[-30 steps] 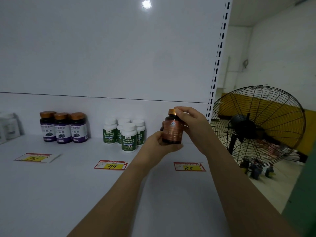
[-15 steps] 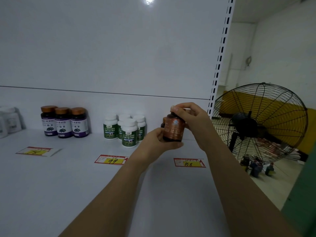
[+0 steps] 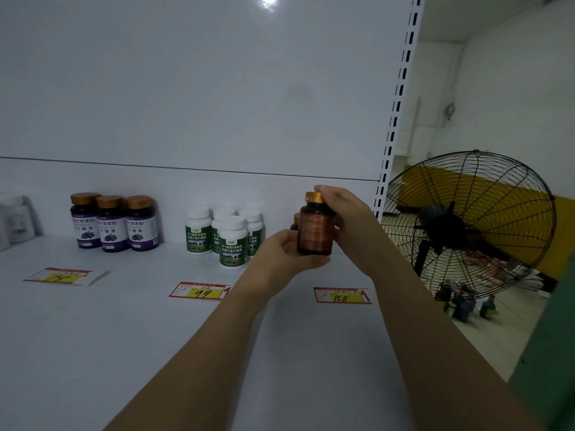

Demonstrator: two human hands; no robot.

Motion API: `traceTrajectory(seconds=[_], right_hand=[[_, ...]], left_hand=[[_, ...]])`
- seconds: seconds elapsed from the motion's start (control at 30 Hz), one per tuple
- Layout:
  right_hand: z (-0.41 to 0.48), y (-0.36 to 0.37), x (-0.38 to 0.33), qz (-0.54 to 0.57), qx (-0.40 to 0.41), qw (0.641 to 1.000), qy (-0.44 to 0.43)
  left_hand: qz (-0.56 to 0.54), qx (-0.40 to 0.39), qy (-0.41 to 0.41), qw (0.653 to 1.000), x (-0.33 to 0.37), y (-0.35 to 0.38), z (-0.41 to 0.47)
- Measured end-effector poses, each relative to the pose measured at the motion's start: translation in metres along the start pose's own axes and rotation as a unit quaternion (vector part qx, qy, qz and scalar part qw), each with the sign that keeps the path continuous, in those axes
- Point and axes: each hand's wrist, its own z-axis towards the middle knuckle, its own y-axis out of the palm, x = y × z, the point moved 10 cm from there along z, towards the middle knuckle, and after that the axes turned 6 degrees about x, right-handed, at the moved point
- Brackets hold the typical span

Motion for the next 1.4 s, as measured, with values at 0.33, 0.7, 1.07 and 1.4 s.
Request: traceTrajectory(seconds=[0.33,0.7,1.07,1.4], right_hand=[[-0.001,-0.010,-0.005,0.007,0.025,0.999,-0.027],[-0.002,-0.008,-0.005,0.001,0.006,1.000,-0.027],[-0.003,-0.005,-0.004,-0.002,0.003,1.000,-0.026],[-0.001,-0.002,0.003,-0.018,-0.006,1.000,0.000]], left_hand=[[0.028,-0.004,0.010,1.000,0.002,0.000,-0.001],[0.003,-0.014,-0.009,1.000,-0.001,0.001,-0.002],[-0.017,0.014,0.003,1.000,0.001,-0.005,-0.002],[-0.021,0.013,0.004,1.000,-0.001,-0.006,0.001]])
